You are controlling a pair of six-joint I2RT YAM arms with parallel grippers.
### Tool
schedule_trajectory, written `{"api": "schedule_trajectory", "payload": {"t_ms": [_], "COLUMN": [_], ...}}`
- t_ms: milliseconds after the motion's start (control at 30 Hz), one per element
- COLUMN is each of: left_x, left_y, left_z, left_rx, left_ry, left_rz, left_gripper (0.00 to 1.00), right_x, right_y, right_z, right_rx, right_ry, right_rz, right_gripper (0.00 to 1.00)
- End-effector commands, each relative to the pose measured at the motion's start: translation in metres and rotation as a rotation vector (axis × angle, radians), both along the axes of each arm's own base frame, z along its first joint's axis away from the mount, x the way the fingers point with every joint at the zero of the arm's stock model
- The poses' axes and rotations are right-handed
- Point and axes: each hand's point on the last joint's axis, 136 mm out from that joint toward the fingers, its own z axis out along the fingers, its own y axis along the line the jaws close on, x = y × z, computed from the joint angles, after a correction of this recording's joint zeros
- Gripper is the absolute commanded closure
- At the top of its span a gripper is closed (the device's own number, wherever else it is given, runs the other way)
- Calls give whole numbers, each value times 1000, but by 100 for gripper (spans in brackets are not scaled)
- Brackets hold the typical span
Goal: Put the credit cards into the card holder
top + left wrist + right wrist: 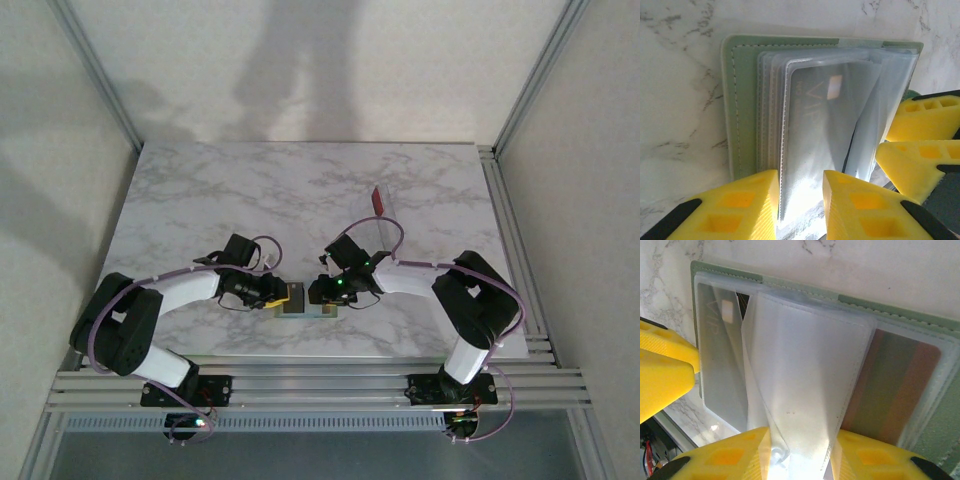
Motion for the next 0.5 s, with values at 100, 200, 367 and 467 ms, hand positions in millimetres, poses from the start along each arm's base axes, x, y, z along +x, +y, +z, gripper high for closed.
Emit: {"api": "schedule_trajectory", "payload": {"t_ms": [100, 200, 367, 467], "left_x": [1, 1, 4, 6], "left_y": [-17, -17, -21, -27], "left_z": [13, 10, 15, 25], "left_rx": [-81, -74, -91, -113], "left_ry": [-24, -20, -26, -47], "left_rz": [-49, -49, -52, -58], "left_gripper": [72, 72, 70, 70], "right_x": [-7, -7, -7, -6], "right_y": [-7, -7, -7, -9], "right_z": [-18, -19, -18, -15], "right_rx": [-38, -38, -32, -25], "right_ry": [44, 44, 38, 29], "right_rz": [-7, -8, -10, -22], "right_gripper": [64, 63, 62, 60]}}
